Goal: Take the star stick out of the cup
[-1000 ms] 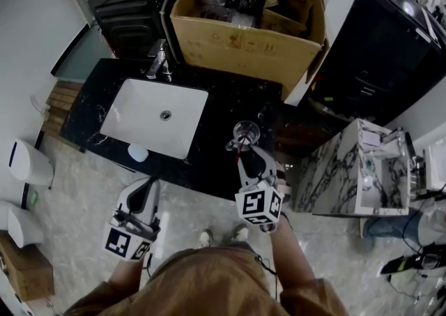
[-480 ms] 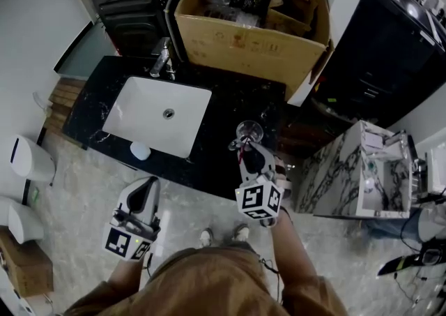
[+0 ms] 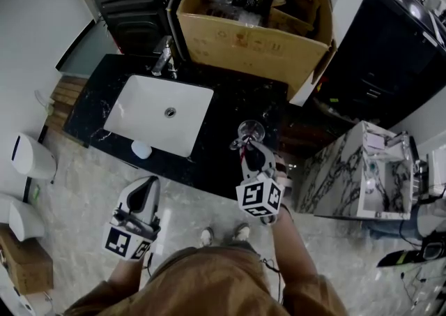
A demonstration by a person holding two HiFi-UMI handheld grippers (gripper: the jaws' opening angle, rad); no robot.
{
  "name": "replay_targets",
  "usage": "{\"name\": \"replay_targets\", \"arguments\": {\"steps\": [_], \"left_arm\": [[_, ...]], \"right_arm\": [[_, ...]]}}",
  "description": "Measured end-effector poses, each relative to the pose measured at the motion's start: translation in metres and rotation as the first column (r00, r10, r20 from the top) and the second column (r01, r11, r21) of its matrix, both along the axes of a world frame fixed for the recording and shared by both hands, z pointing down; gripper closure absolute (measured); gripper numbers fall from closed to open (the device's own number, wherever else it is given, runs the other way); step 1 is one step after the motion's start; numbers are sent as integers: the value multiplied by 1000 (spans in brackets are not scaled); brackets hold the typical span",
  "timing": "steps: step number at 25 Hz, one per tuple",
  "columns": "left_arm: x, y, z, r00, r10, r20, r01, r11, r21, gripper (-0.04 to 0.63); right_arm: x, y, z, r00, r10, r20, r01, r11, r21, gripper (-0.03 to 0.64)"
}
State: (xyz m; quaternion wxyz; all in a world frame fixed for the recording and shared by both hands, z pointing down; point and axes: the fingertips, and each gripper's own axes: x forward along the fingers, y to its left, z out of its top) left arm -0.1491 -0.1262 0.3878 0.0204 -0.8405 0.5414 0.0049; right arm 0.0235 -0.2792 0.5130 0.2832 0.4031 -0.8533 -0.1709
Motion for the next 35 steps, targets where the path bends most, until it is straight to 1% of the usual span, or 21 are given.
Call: {"name": "replay_targets", "arguments": {"steps": [12, 16, 21, 32, 35], "left_arm": [[1, 1, -1, 1000, -9, 1, 9, 1000, -2, 594], [0, 2, -1, 1000, -12, 1, 12, 1000, -2, 594], [0, 3, -2, 1000, -16, 2, 16, 1000, 0, 594], [2, 6, -4, 1000, -19, 0, 19, 1000, 5, 594], [3, 8, -4, 1000, -18, 1, 18, 1000, 7, 594]], "right_arm": [[-1, -4, 2, 1000, -5, 0, 5, 1000, -4, 557], [-3, -4, 1, 1000, -7, 3, 7, 1000, 1, 573], [0, -5, -6, 1000, 3, 29, -4, 1000, 31, 597], [1, -3, -7, 999, -1, 51, 0, 1000, 18, 601], [3, -2, -10, 998, 4, 70, -5, 1000, 14, 603]]}}
